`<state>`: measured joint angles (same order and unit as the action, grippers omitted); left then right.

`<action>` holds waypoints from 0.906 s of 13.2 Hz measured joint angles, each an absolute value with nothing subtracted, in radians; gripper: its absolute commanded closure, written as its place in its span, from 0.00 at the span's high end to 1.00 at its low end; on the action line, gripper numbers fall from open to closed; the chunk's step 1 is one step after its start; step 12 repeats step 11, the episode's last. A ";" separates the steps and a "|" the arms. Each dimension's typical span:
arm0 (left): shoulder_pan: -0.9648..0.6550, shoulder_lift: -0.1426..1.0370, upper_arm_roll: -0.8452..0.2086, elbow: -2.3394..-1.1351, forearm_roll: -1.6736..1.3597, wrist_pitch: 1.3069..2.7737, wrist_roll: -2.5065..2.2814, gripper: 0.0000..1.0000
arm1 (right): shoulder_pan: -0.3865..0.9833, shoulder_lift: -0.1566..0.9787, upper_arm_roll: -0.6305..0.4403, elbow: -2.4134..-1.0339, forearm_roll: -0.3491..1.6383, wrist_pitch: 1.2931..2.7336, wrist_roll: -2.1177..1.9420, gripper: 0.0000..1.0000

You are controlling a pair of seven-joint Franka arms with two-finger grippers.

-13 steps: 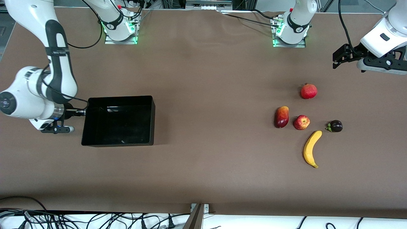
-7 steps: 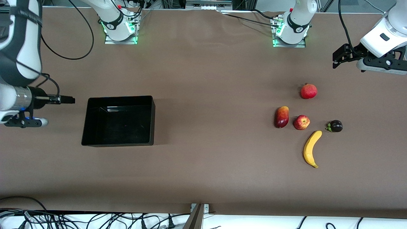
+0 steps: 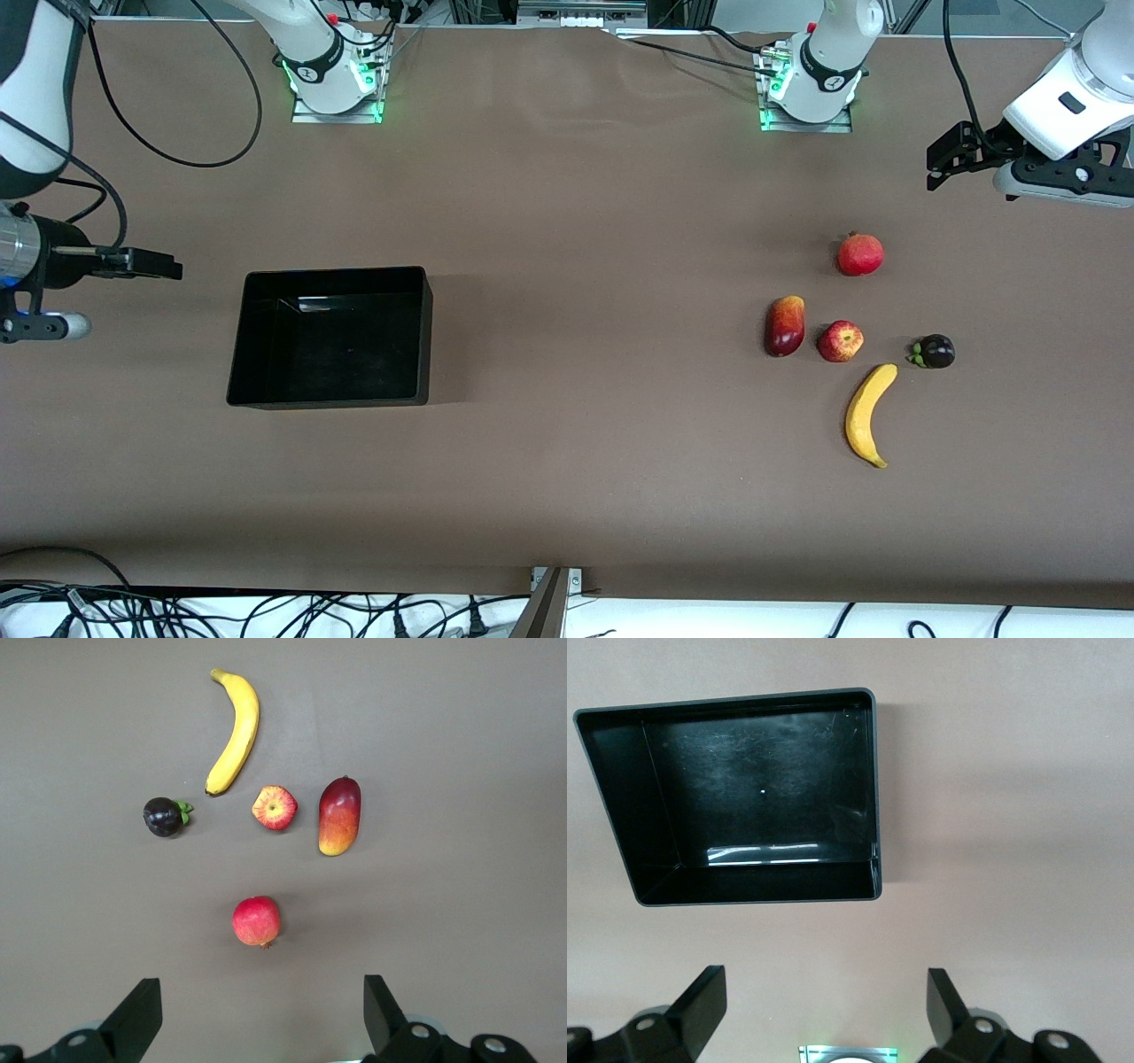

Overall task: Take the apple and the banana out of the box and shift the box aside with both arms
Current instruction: 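Open the right gripper and withdraw it from the box rim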

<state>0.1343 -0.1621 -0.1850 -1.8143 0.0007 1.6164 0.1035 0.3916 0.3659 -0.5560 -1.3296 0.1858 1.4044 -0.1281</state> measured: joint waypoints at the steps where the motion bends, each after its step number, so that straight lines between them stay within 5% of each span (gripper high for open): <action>1: 0.134 -0.162 -0.185 -1.814 0.001 1.616 0.104 1.00 | 0.395 0.355 -0.550 -1.327 0.152 1.405 -0.128 1.00; 5: 0.134 -0.162 -0.189 -1.814 0.001 1.615 0.104 1.00 | 0.209 0.262 -0.272 -1.389 0.016 1.478 -0.083 1.00; 8: 0.134 -0.162 -0.190 -1.814 0.001 1.615 0.104 1.00 | -0.004 0.125 -0.054 -1.599 -0.024 1.640 -0.067 1.00; 12: 0.134 -0.162 -0.190 -1.814 0.001 1.614 0.104 1.00 | -0.035 0.051 -0.025 -1.688 -0.024 1.658 -0.067 1.00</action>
